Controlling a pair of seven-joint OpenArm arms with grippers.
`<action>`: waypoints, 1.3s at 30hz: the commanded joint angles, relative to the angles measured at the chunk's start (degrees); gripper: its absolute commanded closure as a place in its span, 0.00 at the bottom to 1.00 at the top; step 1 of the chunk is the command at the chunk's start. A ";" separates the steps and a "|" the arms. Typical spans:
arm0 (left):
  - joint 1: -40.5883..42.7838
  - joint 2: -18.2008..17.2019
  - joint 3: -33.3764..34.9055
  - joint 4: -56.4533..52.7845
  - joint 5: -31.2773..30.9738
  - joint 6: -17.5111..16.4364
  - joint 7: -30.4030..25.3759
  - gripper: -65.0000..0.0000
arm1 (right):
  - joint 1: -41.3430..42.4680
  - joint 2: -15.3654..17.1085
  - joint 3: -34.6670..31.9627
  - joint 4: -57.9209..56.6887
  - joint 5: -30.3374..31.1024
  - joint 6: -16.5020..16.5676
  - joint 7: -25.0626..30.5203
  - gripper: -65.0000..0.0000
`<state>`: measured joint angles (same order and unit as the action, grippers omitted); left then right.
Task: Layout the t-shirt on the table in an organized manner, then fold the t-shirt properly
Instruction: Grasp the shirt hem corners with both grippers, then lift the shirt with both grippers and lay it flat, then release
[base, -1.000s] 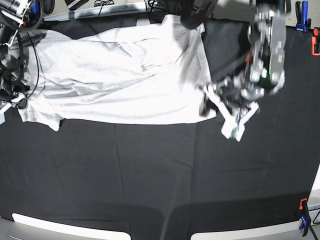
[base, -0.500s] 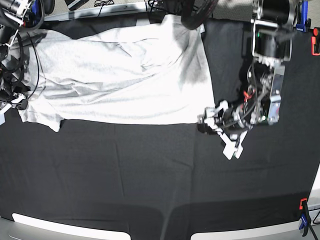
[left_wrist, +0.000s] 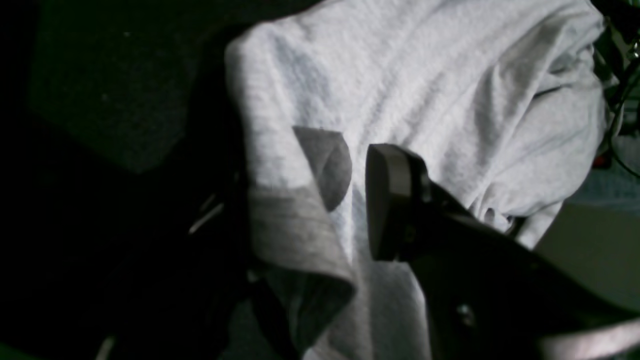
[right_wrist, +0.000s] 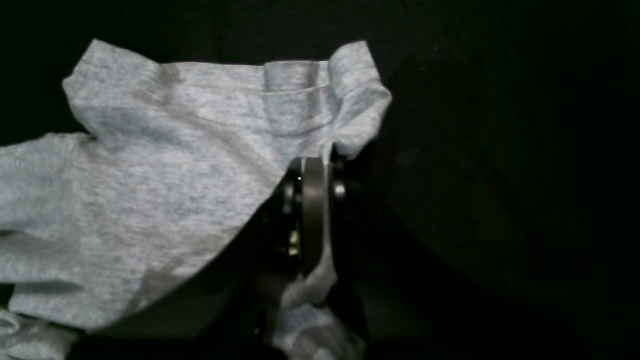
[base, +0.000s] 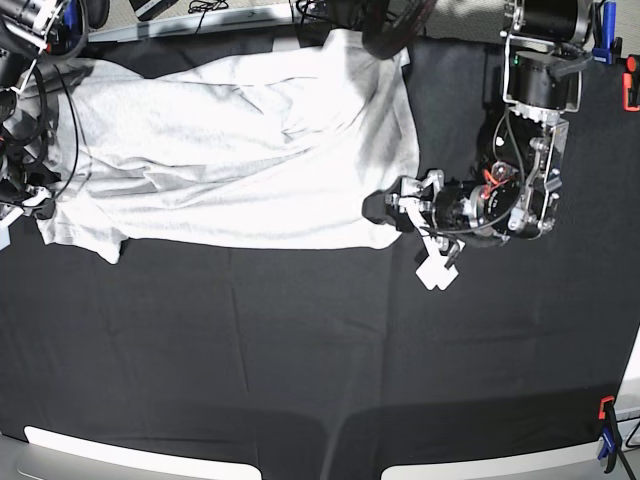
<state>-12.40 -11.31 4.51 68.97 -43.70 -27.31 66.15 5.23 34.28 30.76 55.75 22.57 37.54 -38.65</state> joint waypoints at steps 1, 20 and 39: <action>-1.11 -0.33 0.02 0.48 -0.11 -0.24 -2.12 0.57 | 0.96 1.75 0.35 0.94 0.68 0.22 1.09 1.00; -0.72 -4.31 0.02 14.86 1.95 -0.28 -7.02 1.00 | 1.05 1.73 0.37 25.75 11.17 2.46 -8.00 1.00; 11.47 -9.70 0.02 54.03 24.65 7.93 -13.38 1.00 | -0.35 -3.02 9.92 51.89 23.06 2.46 -18.80 1.00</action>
<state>-0.14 -20.64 4.82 122.10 -18.76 -19.66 54.41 3.99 30.13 40.38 106.83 44.97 40.10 -58.24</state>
